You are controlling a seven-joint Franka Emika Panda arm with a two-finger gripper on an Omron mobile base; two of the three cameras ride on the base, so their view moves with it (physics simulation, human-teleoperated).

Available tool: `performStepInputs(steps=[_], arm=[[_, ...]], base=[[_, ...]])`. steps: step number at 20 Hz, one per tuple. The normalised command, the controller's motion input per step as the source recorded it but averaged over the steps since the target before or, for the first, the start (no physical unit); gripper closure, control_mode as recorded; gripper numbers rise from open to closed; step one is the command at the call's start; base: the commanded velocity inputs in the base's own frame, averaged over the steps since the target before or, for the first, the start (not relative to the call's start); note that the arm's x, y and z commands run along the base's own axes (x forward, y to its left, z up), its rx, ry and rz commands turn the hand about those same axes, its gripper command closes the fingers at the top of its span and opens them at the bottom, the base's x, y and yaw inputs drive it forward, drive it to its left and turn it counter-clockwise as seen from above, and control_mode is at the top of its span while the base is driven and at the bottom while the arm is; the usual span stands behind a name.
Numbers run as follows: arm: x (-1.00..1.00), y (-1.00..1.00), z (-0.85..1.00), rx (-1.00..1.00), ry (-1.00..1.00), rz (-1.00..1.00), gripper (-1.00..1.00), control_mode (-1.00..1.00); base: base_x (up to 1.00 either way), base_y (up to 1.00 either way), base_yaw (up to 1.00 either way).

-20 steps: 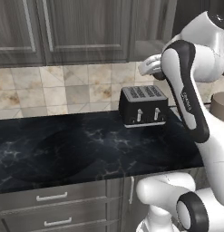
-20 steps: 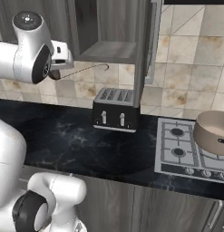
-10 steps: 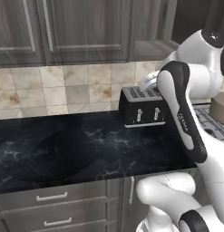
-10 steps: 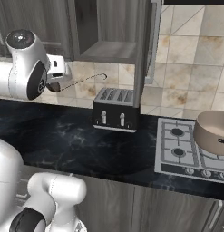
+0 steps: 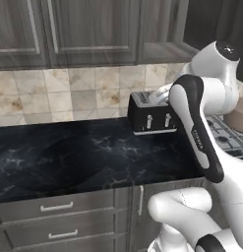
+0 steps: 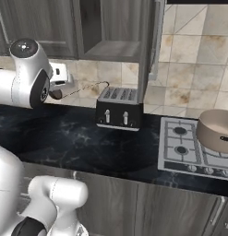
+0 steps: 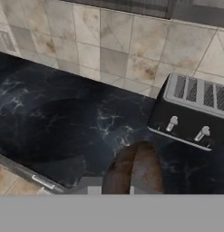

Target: Open the cabinet and move the ladle to the pot. Then close the cabinet.

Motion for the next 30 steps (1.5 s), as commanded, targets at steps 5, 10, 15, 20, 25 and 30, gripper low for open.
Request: performStepInputs(steps=[5,10,15,20,25,30], arm=[[0.00,0.00,0.00,0.00,0.00,0.00,1.00,1.00],[0.00,0.00,0.00,0.00,0.00,0.00,1.00,1.00],[0.00,0.00,0.00,0.00,0.00,0.00,1.00,1.00],[0.00,0.00,0.00,0.00,0.00,0.00,1.00,1.00],[0.00,0.00,0.00,0.00,0.00,0.00,1.00,1.00],[0.00,0.00,0.00,0.00,0.00,0.00,1.00,1.00]], base=[[-1.00,-0.03,-0.02],[-0.98,-0.42,-0.06],[-0.19,-0.99,-0.05],[0.21,-1.00,-0.03],[0.40,-1.00,-0.01],[0.73,-1.00,0.00]])
